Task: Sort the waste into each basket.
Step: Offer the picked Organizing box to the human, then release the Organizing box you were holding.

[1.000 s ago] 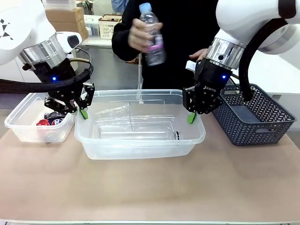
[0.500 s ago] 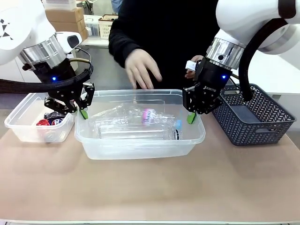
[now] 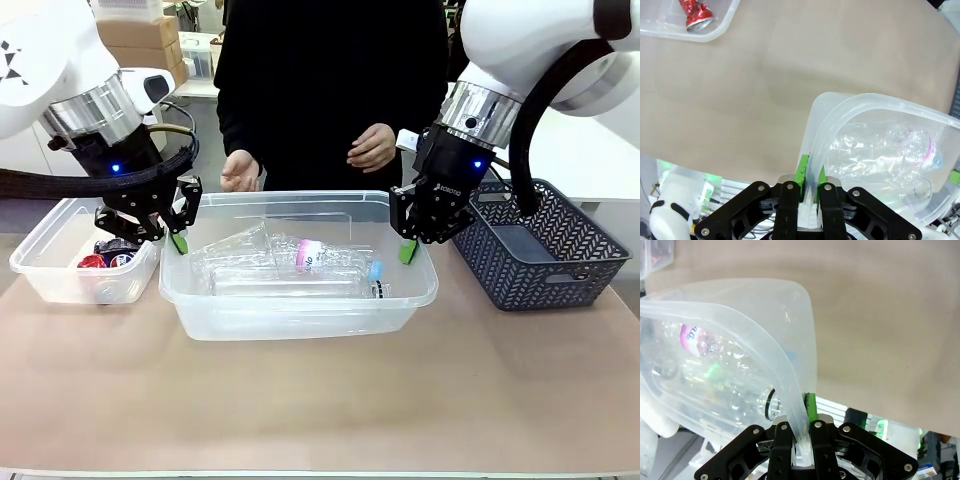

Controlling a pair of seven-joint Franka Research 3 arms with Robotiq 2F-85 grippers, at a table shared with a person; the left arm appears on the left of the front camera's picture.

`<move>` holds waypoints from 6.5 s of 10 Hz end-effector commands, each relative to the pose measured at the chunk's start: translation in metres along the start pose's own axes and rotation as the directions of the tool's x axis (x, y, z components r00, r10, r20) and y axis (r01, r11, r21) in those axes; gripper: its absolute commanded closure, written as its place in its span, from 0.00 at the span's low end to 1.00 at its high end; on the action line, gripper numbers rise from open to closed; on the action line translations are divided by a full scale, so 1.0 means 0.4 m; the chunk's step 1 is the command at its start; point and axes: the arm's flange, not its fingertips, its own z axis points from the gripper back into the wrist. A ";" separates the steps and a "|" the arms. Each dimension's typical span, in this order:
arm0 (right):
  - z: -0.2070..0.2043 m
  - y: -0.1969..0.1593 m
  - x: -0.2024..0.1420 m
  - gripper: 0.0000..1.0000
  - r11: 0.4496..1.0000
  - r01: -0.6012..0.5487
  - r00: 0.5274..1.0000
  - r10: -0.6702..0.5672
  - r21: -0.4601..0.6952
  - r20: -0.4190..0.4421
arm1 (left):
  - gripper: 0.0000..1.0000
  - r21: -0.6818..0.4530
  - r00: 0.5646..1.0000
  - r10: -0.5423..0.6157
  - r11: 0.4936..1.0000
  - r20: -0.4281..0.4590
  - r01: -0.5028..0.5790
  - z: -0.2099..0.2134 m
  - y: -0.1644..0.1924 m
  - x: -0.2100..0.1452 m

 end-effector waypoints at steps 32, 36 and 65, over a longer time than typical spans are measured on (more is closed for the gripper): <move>0.104 -0.050 0.340 0.00 0.981 0.190 0.928 -0.194 0.045 0.317 | 0.00 0.063 0.990 -0.068 0.996 0.125 0.061 -0.056 -0.095 0.348; 0.120 -0.057 0.357 0.00 0.985 0.169 0.931 -0.172 0.038 0.322 | 0.00 0.050 0.991 -0.078 0.996 0.110 0.073 -0.057 -0.104 0.349; 0.285 -0.685 -0.496 0.00 0.379 0.293 0.696 -0.714 0.878 0.076 | 0.00 -0.890 0.986 0.165 0.449 -0.003 -0.078 0.263 0.565 0.029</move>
